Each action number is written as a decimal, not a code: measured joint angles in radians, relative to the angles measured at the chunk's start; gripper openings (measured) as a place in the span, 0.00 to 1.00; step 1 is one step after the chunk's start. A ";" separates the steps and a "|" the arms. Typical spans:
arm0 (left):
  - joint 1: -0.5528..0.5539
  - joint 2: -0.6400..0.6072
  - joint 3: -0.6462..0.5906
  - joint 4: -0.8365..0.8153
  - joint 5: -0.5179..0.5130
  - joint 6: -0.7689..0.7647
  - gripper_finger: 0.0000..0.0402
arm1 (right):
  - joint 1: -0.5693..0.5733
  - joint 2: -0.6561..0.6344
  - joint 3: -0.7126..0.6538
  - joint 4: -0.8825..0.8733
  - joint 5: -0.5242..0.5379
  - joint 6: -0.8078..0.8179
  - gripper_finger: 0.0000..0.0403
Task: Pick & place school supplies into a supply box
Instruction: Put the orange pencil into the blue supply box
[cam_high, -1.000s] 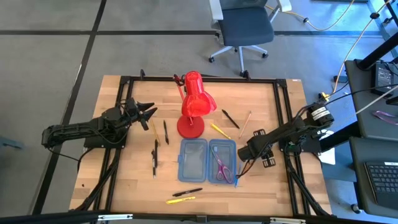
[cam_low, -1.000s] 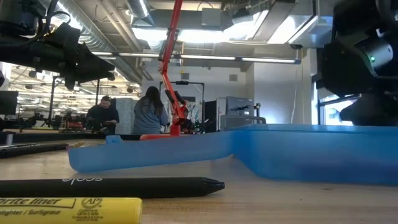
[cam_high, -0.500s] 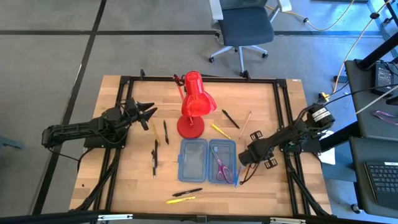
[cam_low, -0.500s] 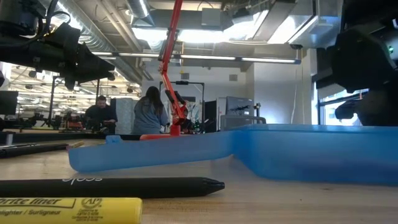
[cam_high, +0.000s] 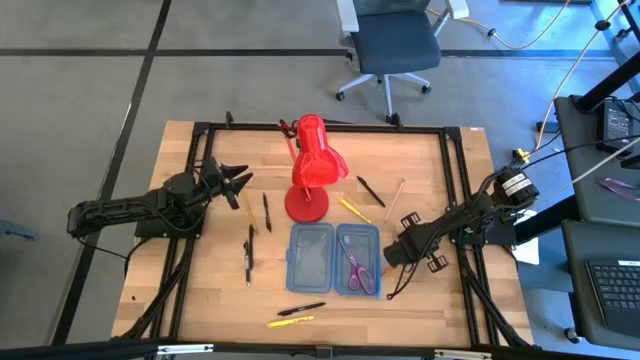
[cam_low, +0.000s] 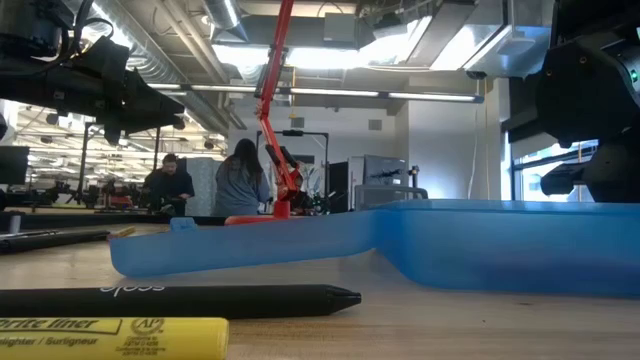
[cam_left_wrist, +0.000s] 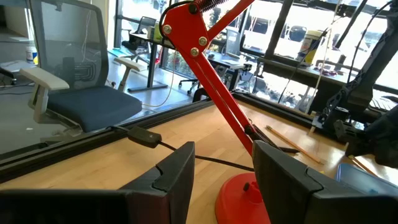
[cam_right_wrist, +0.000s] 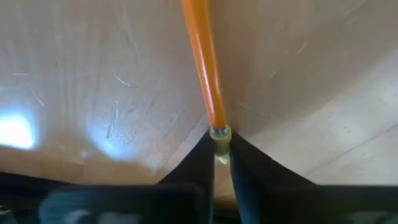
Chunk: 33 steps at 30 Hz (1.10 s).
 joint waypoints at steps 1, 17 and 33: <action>0.000 0.000 0.000 0.000 0.000 0.000 0.39 | -0.001 0.000 0.000 -0.001 -0.007 0.002 0.09; 0.000 0.000 0.000 0.000 0.003 0.000 0.39 | 0.075 -0.001 0.091 -0.084 -0.207 0.212 0.07; 0.000 0.000 0.000 0.000 0.003 0.000 0.39 | 0.288 -0.002 0.093 -0.125 -0.435 0.549 0.08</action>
